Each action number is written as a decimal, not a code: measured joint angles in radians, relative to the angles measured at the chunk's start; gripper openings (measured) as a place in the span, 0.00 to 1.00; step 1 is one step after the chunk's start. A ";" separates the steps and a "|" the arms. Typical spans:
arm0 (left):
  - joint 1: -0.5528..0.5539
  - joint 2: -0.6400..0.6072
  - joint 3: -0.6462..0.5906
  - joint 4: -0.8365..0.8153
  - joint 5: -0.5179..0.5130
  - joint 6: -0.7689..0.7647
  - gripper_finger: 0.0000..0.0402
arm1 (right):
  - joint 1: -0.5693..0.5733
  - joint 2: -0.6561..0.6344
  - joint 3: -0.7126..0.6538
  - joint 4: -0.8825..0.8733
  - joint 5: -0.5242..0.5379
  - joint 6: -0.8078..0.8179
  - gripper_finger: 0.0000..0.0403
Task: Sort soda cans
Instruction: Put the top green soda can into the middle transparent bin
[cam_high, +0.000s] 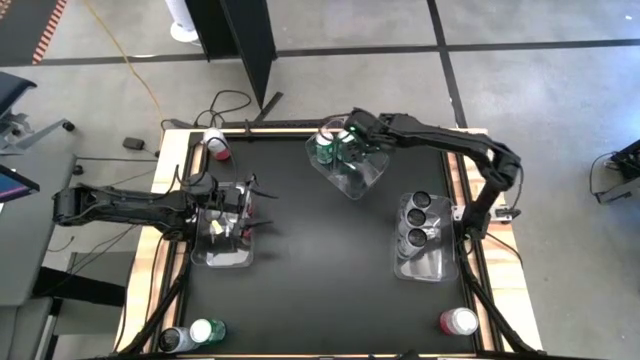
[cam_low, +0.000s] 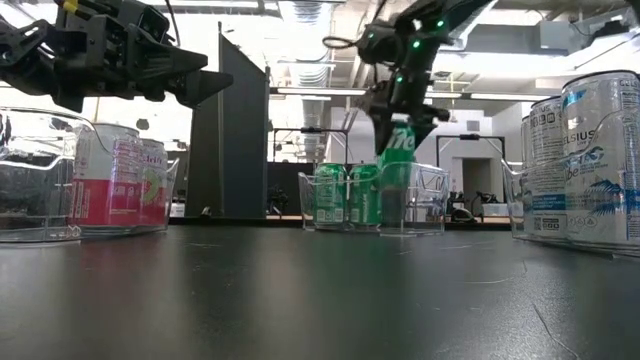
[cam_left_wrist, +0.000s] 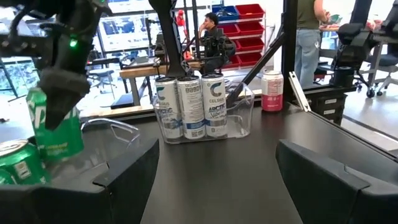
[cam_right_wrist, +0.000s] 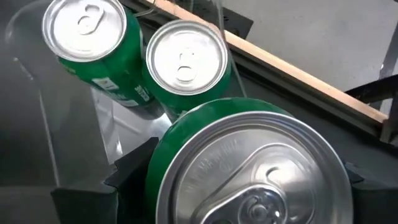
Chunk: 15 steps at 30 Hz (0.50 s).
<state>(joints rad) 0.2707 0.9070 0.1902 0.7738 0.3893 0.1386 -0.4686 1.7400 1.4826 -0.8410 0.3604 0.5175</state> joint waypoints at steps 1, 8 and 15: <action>0.000 0.000 0.000 0.000 0.000 -0.001 0.79 | 0.000 0.020 0.014 -0.002 0.000 0.000 0.78; 0.000 0.000 0.000 -0.017 0.000 -0.001 0.79 | 0.000 0.136 0.068 -0.047 0.001 0.020 0.78; 0.000 0.000 0.000 -0.025 0.000 -0.001 0.79 | -0.001 0.192 0.069 -0.042 0.004 0.040 0.79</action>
<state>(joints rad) 0.2707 0.9070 0.1902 0.7490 0.3889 0.1374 -0.4694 1.9321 1.5513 -0.8828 0.3648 0.5574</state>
